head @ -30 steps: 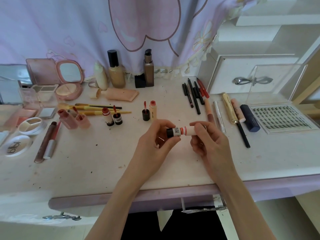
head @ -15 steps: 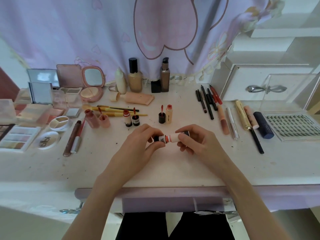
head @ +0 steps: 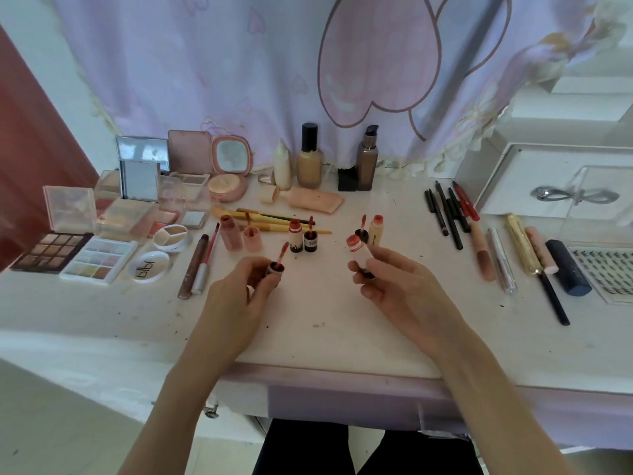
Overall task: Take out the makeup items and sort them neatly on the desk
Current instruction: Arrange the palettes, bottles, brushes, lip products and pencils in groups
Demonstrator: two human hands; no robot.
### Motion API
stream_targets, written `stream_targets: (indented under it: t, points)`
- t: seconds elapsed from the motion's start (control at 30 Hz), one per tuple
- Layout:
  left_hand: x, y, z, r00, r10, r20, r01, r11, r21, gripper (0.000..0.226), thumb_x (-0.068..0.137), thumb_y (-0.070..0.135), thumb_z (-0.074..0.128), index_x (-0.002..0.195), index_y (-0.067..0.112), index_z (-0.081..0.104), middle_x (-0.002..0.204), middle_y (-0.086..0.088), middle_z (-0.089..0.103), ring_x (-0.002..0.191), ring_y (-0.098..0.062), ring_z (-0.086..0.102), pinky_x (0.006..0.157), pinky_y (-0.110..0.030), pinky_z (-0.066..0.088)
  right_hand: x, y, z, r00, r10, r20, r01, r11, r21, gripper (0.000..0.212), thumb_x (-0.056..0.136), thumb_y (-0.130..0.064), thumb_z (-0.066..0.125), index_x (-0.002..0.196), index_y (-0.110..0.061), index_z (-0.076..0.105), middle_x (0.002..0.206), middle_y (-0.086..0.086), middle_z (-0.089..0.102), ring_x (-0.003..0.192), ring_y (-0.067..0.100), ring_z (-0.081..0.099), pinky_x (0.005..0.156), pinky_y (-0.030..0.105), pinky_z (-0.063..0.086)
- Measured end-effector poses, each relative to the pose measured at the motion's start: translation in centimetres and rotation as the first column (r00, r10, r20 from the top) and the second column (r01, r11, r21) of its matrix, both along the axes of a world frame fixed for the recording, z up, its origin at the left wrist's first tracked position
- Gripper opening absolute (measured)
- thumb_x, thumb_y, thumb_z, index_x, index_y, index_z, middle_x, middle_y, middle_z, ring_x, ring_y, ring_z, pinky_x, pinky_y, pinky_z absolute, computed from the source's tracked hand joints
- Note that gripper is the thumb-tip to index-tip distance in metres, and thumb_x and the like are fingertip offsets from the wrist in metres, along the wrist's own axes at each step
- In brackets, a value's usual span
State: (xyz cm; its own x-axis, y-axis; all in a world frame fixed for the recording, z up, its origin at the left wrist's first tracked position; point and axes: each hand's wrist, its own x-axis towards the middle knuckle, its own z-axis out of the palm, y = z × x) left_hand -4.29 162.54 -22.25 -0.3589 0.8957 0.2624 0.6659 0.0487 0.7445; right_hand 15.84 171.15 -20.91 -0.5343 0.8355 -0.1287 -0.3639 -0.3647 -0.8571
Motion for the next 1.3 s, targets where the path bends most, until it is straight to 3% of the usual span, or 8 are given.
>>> stream_targets:
  t: [0.07,0.2,0.33,0.4,0.57,0.83,1.07,1.3]
  points:
    - [-0.2,-0.3,-0.3,0.998,0.057,0.017,-0.058,0.998,0.015,0.011,0.09,0.027,0.055,0.101,0.026,0.054,0.083,0.02,0.063,0.078,-0.002,0.06,0.064,-0.002,0.038,-1.3,-0.4,-0.4,0.998,0.041,0.04,-0.042,0.998,0.043,0.024,0.084,-0.003,0.055,0.106,-0.004,0.064,0.083,0.006,0.071,0.074,0.014,0.066,0.062,0.019,0.052]
    - [-0.2,-0.5,-0.5,0.989,0.125,0.08,-0.131,0.989,0.065,0.012,0.088,0.024,0.06,0.094,0.028,0.051,0.081,0.021,0.062,0.066,0.016,0.053,0.06,0.002,0.035,-3.7,-1.1,-0.9,0.95,-0.057,0.306,-0.043,0.949,0.311,0.017,0.094,-0.006,0.048,0.107,-0.012,0.059,0.09,0.0,0.07,0.084,0.011,0.068,0.066,0.019,0.051]
    - [-0.2,0.5,-0.7,0.995,0.099,-0.017,-0.099,0.995,0.026,0.011,0.087,0.027,0.06,0.098,0.025,0.059,0.084,0.012,0.058,0.068,0.003,0.05,0.064,-0.001,0.035,-5.0,-0.8,-1.0,0.821,-0.225,0.525,-0.096,0.852,0.515,0.012,0.094,-0.023,0.053,0.104,-0.025,0.048,0.099,-0.015,0.066,0.094,-0.002,0.061,0.071,0.009,0.046]
    - [-0.2,1.2,-0.8,0.995,0.081,-0.062,-0.079,0.996,0.035,0.012,0.086,0.023,0.063,0.097,0.02,0.063,0.088,0.01,0.053,0.069,0.003,0.047,0.067,-0.001,0.034,-5.3,-0.5,-1.2,0.766,-0.302,0.567,-0.131,0.79,0.599,0.014,0.092,-0.026,0.056,0.103,-0.027,0.048,0.102,-0.014,0.062,0.096,0.0,0.058,0.07,0.006,0.043]
    - [-0.2,2.8,-0.9,0.995,0.037,-0.09,-0.035,0.999,0.024,0.011,0.086,0.024,0.063,0.097,0.019,0.064,0.08,0.017,0.052,0.072,-0.001,0.044,0.068,-0.004,0.033,-6.2,0.4,-1.6,0.688,-0.446,0.572,-0.139,0.693,0.707,0.006,0.09,-0.026,0.059,0.094,-0.021,0.056,0.095,-0.002,0.058,0.078,0.003,0.052,0.067,0.005,0.038]
    - [-0.3,4.1,-1.3,0.989,0.022,-0.145,-0.017,0.999,0.036,0.015,0.085,0.021,0.064,0.1,0.017,0.065,0.095,0.005,0.062,0.087,-0.005,0.039,0.074,-0.009,0.025,-7.2,1.1,-1.9,0.645,-0.516,0.563,-0.189,0.606,0.772,0.02,0.093,-0.024,0.055,0.101,-0.008,0.063,0.096,0.004,0.061,0.083,0.013,0.054,0.07,0.013,0.036]
    - [-0.3,4.3,-1.3,0.986,0.036,-0.162,-0.034,0.999,0.013,0.02,0.085,0.021,0.063,0.104,0.014,0.065,0.095,0.008,0.051,0.09,-0.005,0.039,0.072,-0.013,0.026,-7.2,1.2,-2.1,0.62,-0.549,0.56,-0.207,0.574,0.792,0.022,0.095,-0.025,0.052,0.101,-0.007,0.062,0.095,0.006,0.062,0.085,0.017,0.054,0.074,0.019,0.039]
    - [-0.1,3.2,-1.1,0.991,0.041,-0.13,-0.038,0.999,0.022,0.036,0.086,0.019,0.063,0.12,0.016,0.054,0.107,0.004,0.055,0.086,-0.005,0.043,0.078,-0.013,0.031,-6.1,0.7,-1.9,0.642,-0.498,0.583,-0.211,0.616,0.759,0.026,0.088,-0.014,0.06,0.114,-0.01,0.058,0.107,0.003,0.061,0.089,0.008,0.054,0.077,0.01,0.039]
